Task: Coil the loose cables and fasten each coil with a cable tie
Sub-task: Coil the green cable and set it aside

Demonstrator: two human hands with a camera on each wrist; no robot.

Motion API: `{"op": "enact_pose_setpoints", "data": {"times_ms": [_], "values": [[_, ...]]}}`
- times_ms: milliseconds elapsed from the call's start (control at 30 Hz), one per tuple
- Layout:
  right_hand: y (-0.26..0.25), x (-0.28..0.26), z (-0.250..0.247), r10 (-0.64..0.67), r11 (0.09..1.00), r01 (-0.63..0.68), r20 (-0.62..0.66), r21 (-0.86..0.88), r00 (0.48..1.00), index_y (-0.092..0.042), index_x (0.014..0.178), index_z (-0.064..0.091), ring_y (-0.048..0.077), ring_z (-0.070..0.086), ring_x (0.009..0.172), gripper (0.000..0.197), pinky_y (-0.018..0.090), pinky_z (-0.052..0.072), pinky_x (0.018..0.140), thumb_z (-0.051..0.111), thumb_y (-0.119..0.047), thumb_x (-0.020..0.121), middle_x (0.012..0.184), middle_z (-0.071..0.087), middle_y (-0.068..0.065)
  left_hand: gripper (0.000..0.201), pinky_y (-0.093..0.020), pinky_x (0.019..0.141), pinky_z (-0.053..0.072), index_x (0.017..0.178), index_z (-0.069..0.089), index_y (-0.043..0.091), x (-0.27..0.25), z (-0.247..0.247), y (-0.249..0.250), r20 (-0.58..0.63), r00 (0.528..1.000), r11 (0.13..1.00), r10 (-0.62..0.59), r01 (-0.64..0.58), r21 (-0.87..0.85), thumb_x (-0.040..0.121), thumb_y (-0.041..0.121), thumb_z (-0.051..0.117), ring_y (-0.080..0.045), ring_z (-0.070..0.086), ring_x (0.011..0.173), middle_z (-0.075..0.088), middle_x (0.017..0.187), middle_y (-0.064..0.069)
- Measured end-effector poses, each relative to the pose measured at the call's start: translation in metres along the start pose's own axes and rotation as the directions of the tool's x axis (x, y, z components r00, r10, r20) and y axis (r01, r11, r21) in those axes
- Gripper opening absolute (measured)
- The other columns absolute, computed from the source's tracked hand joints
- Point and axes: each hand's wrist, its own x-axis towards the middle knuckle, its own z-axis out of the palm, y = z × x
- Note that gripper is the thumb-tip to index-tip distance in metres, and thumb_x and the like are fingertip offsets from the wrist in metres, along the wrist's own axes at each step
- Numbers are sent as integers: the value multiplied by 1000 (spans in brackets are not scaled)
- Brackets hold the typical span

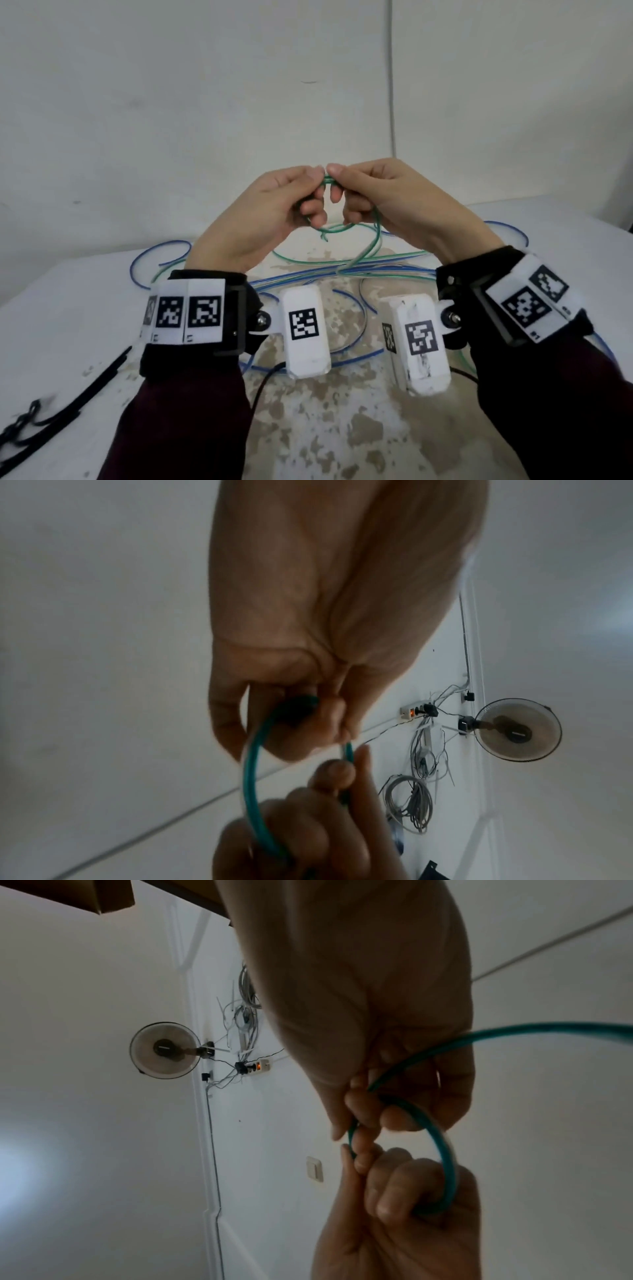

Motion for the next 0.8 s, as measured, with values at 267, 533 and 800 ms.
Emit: {"op": "enact_pose_setpoints", "data": {"times_ms": [267,533,800], "values": [[7,-3,0,65,984,-68,26,164,998,-12,69,47,12,28,49,38,22,34,59,35,-24,103,49,25,-7,38,-24,59,45,66,43,11,3,9,-5,-15,990,990,-138,138,-37,101,26,38,-18,45,49,32,50,1],[1,-5,-3,154,957,-179,123,227,980,-15,87,60,12,62,79,35,39,47,83,31,-26,103,66,60,-3,35,-17,59,35,70,45,11,5,3,-10,-152,987,996,43,-54,-66,102,23,38,-10,30,49,34,50,9],[3,-4,7,14,998,-14,3,-64,1000,-15,77,64,9,48,54,31,18,36,48,46,-28,99,49,47,-7,30,-20,60,44,74,46,9,-1,-2,-7,1,1000,1000,19,-19,-19,101,19,36,-8,34,48,41,60,6]]}}
